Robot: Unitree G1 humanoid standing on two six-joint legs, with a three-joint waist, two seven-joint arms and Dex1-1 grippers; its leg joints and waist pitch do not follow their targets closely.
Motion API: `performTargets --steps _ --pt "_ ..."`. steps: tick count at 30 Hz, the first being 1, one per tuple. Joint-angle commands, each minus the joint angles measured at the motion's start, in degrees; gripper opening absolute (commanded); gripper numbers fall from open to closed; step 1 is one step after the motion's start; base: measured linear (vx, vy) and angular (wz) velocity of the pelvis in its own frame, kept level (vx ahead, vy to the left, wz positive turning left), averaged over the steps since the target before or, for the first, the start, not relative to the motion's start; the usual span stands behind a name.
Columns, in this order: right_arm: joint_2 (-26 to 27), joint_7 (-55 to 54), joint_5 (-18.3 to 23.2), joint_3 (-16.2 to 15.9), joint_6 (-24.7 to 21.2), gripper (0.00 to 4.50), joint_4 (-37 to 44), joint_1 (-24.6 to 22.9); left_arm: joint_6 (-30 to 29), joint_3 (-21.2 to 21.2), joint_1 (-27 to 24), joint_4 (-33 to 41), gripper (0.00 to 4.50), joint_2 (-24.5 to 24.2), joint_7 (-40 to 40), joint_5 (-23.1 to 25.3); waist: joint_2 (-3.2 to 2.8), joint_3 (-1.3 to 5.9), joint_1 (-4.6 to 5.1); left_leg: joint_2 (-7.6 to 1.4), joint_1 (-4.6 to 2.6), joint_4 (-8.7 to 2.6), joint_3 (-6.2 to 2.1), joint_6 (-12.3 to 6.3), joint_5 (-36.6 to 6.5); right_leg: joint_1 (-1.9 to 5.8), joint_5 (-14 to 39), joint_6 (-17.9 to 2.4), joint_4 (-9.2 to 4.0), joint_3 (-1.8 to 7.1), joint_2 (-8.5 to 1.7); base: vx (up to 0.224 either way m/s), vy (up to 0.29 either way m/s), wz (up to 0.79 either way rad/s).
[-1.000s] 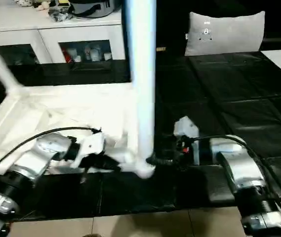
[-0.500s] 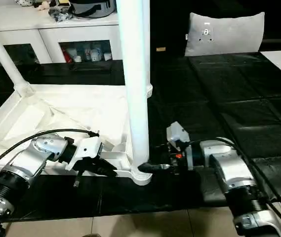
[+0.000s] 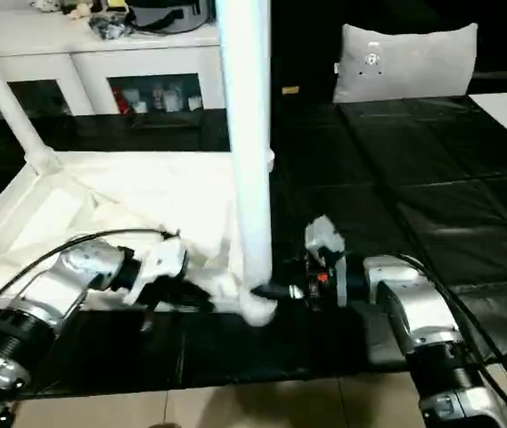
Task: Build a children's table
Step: Rotate leg to tighten
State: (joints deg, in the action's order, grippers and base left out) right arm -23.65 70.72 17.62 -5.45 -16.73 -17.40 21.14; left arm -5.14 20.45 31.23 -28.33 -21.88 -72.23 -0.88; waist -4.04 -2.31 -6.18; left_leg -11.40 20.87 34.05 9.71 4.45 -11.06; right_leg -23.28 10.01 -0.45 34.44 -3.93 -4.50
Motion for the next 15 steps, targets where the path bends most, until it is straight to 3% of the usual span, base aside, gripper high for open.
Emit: performTargets --steps 1,2,4,5,8,9,13,15 --pt "4.1 -7.7 0.2 0.3 -2.2 1.92 3.3 0.5 -4.2 1.4 0.1 1.5 0.0 4.0 4.1 -0.1 1.08 3.07 0.37 -1.19 -0.05 -4.19 -0.17 -1.96 -10.8 2.93 23.3 -8.4 -5.06 2.05 -3.34 0.0 0.0 0.0" --pt "5.5 -11.5 -1.1 0.6 -2.7 1.92 3.5 0.4 -6.1 1.0 0.4 1.6 0.0 5.3 6.4 0.0 1.1 3.15 0.58 -1.16 -0.19 -4.19 -0.22 -1.58 -11.0 2.86 23.8 -8.2 -5.06 2.03 -3.38 0.0 0.0 0.0" --pt "8.7 -19.2 -3.0 1.4 -4.9 1.92 4.3 0.3 -9.2 -0.8 1.1 0.9 0.0 8.8 12.8 0.3 1.19 3.13 1.48 -0.92 0.28 -4.34 -0.44 -1.2 -10.9 3.28 24.0 -7.6 -5.03 1.83 -3.36 0.0 0.0 0.0" --pt "10.0 -22.8 -4.5 1.5 -5.4 1.92 4.6 0.2 -10.9 -1.9 1.6 0.3 0.0 10.6 16.2 0.4 1.13 3.13 1.97 -0.85 0.1 -4.23 -0.31 -0.93 -10.6 3.08 23.2 -7.4 -5.1 1.89 -3.08 0.0 0.0 0.0" --pt "12.1 -29.2 -6.6 2.3 -6.8 1.92 4.2 0.7 -12.7 -3.1 2.3 -0.8 0.0 13.0 21.0 0.8 1.14 3.31 2.7 -0.54 0.23 -3.95 -0.21 -2.0 -9.6 3.11 21.3 -8.0 -5.26 1.92 -3.04 0.0 0.0 0.0" --pt "15.1 -38.4 -8.7 4.4 -7.5 1.92 2.1 1.9 -14.1 -5.1 3.5 -2.5 0.0 16.4 27.6 1.0 1.32 3.4 3.02 -0.43 0.24 -3.86 -0.18 -2.21 -9.1 3.16 20.7 -8.3 -5.23 1.88 -2.99 0.0 0.0 0.0" --pt "17.3 -41.0 -7.7 5.5 -5.5 1.92 2.0 1.7 -14.5 -6.1 3.8 -2.3 0.0 18.9 30.9 0.8 1.1 3.63 2.89 -0.59 0.17 -3.76 -0.22 -2.99 -8.1 3.15 18.8 -8.5 -5.22 1.89 -3.08 0.0 0.0 0.0" --pt "17.7 -40.1 -7.2 5.6 -3.8 2.47 2.8 1.1 -13.8 -5.2 3.1 -1.2 0.0 18.9 29.6 1.3 0.88 3.68 2.87 -0.62 0.37 -3.8 -0.25 -3.77 -7.3 3.32 15.7 -9.2 -4.94 1.86 -3.02 0.0 0.0 0.0"
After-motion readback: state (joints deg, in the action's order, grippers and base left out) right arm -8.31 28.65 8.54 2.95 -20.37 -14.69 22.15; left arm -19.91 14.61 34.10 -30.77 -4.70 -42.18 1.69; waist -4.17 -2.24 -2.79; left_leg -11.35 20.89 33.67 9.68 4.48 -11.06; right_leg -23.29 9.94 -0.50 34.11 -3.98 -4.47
